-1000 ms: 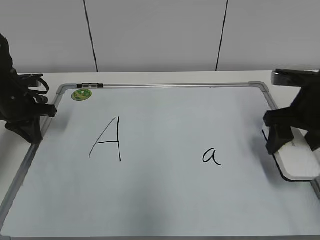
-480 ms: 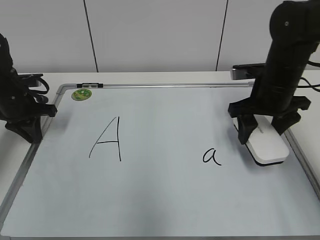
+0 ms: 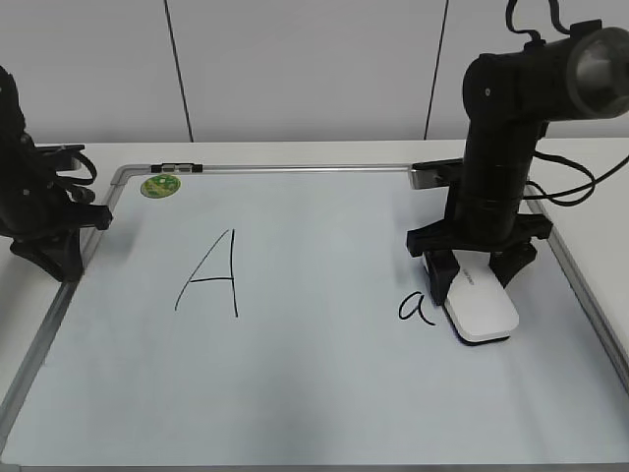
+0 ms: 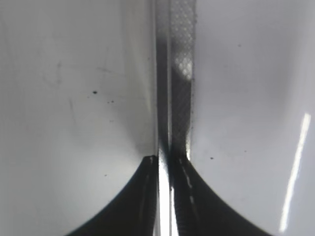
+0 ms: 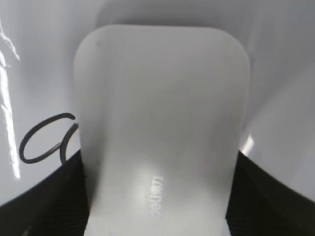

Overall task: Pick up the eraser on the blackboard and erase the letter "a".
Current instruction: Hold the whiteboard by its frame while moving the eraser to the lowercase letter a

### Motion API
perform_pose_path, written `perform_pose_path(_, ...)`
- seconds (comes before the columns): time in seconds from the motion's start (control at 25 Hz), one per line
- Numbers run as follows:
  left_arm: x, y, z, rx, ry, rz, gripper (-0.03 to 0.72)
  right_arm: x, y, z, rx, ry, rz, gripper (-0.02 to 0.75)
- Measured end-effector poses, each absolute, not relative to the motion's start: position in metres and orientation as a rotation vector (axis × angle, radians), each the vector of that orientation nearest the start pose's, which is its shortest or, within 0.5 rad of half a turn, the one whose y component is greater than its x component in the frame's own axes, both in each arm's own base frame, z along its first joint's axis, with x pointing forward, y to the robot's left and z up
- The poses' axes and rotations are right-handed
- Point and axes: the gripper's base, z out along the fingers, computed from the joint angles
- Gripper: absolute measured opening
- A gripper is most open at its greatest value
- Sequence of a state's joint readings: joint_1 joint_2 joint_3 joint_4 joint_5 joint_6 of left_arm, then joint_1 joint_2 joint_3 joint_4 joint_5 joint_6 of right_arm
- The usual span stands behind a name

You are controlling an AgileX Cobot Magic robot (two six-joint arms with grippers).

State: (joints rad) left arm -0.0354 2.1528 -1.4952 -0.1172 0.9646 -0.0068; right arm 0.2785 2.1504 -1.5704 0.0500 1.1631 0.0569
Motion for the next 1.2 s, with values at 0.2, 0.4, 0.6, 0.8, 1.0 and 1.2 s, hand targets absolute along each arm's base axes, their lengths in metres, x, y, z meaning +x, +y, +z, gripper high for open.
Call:
perform_pose_path(0.2, 0.413, -0.023, 0.130, -0.061, 3.102, -0.155, 0.090, 0.395, 0.120, 0.144, -0.313, 3.230, 0.070, 0.528)
perform_pose_path(0.4, 0.413, -0.023, 0.130, -0.061, 3.102, -0.155, 0.098, 0.388, 0.143, 0.144, -0.418, 3.207, 0.043, 0.528)
perform_pose_path(0.6, 0.414, -0.023, 0.130, -0.063, 3.101, -0.157, 0.101, 0.376, 0.178, 0.144, -0.560, 3.159, 0.041, 0.528)
perform_pose_path(0.8, 0.414, -0.023, 0.130, -0.063, 3.100, -0.157, 0.104, 0.367, 0.201, 0.142, -0.649, 3.139, 0.046, 0.527)
perform_pose_path(1.0, 0.414, -0.023, 0.130, -0.063, 3.100, -0.157, 0.104, 0.365, 0.204, 0.142, -0.664, 3.141, 0.044, 0.527)
perform_pose_path(1.2, 0.414, -0.023, 0.130, -0.064, 3.100, -0.160, 0.106, 0.369, 0.200, 0.142, -0.644, 3.164, 0.007, 0.527)
